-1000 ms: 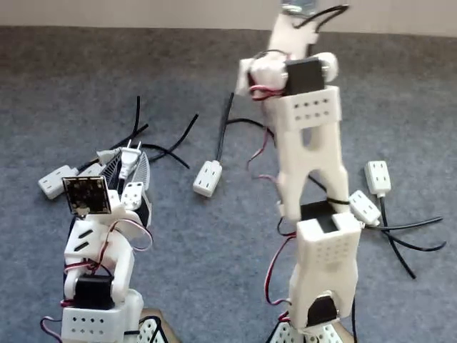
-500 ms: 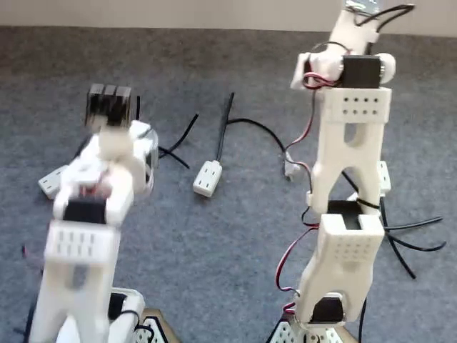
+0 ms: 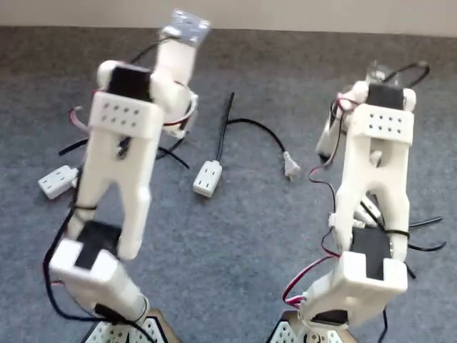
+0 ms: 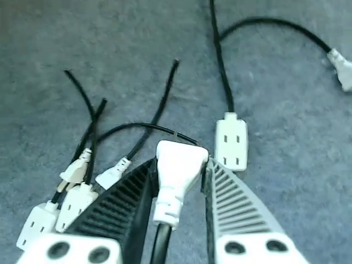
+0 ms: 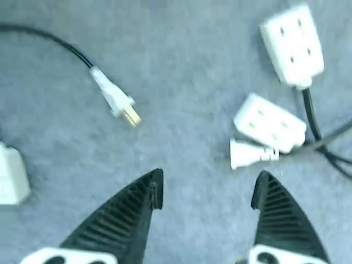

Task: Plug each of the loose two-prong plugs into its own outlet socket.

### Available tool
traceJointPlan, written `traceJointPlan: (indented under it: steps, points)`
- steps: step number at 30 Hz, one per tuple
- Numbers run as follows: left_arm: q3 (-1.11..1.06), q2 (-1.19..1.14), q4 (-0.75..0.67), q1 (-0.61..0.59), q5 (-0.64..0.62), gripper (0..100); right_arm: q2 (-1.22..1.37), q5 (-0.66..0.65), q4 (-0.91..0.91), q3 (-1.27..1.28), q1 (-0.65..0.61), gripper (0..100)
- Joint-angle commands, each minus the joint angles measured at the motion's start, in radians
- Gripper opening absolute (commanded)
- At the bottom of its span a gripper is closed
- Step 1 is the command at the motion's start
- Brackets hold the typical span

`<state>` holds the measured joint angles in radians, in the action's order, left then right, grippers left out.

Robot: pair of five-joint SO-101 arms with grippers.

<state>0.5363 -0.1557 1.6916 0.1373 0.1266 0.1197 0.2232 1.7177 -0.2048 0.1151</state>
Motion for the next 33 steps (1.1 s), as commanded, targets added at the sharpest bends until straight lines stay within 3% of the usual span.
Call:
traceJointPlan:
  steps: [1, 6, 10, 16, 19, 25, 33]
  points:
    - [0.154, -0.117, 0.068, 0.033, 0.02, 1, -0.079, -0.014, -0.07, 0.173, 0.033, 25.7]
    - [0.136, -0.18, 0.069, 0.035, 0.009, 1, -0.079, -0.014, -0.251, 0.444, 0.056, 25.7]
    - [0.07, -0.209, 0.069, 0.036, -0.106, 1, -0.082, -0.014, -0.352, 0.61, 0.051, 25.7]
    - [-0.025, -0.22, 0.069, 0.134, -0.144, 1, -0.079, -0.014, -0.453, 0.75, 0.035, 25.7]
    - [-0.076, -0.228, 0.068, 0.154, -0.262, 1, -0.082, -0.014, -0.506, 0.82, 0.039, 25.7]
    - [-0.249, -0.22, -0.114, 0.15, -0.308, 1, -0.082, -0.014, -0.604, 0.881, 0.054, 25.7]
    - [-0.352, -0.223, -0.241, 0.088, -0.281, 1, -0.076, -0.014, -0.639, 0.883, 0.051, 25.7]
